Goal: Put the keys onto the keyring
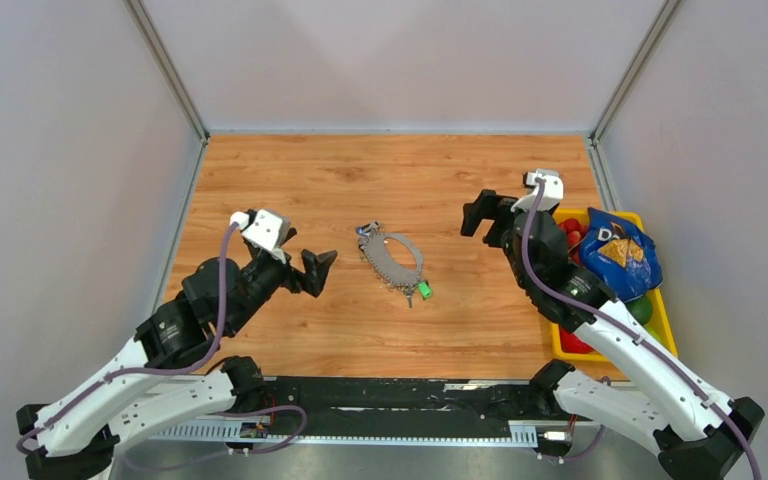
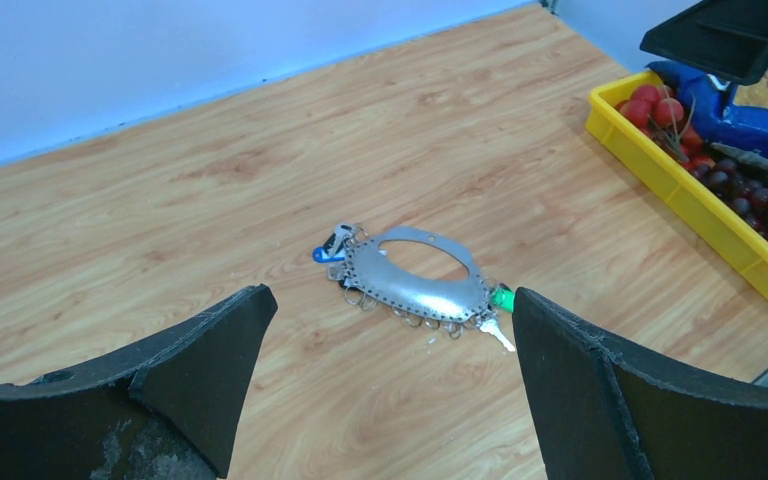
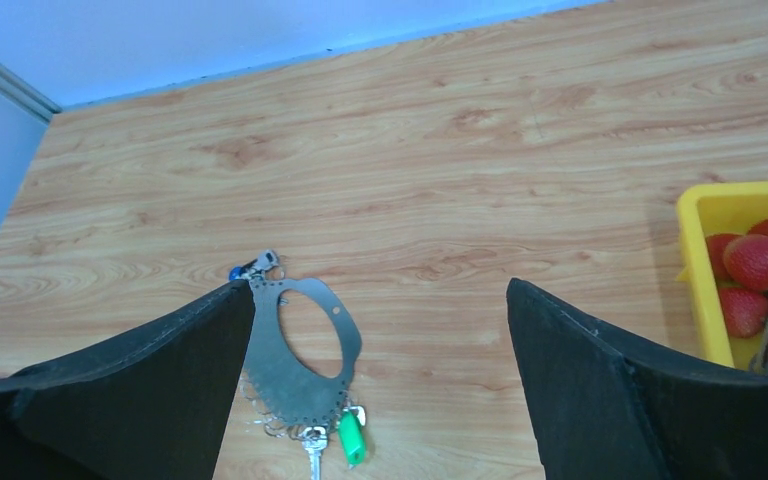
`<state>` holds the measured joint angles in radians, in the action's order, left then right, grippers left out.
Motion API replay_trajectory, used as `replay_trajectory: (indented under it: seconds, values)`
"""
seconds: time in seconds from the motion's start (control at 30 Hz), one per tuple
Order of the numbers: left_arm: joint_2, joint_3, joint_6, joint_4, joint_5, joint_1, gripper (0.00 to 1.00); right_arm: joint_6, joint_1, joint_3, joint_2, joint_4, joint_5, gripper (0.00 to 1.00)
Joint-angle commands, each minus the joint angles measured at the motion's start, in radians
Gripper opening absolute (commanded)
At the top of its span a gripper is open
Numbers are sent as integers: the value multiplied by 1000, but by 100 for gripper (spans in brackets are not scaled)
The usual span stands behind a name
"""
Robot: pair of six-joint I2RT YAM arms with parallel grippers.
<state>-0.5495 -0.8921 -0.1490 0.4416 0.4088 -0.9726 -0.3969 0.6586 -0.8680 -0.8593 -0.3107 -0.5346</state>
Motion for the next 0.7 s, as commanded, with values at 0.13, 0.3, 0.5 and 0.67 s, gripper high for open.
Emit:
replay_trajectory:
  seconds: [0.13, 0.3, 0.5, 0.67]
  values:
    - [-175, -69, 56, -141, 129, 2, 100, 74, 150, -220, -174, -4, -67, 100]
    - [-260, -90, 55, -189, 123, 3, 100, 140, 221, -333, -310, -2, -94, 100]
    - [-329, -111, 84, -231, 138, 10, 100, 183, 225, -351, -364, 48, -98, 100]
    - [-352, -91, 30, -256, 39, 122, 100, 150, 225, -346, -401, 50, -168, 100]
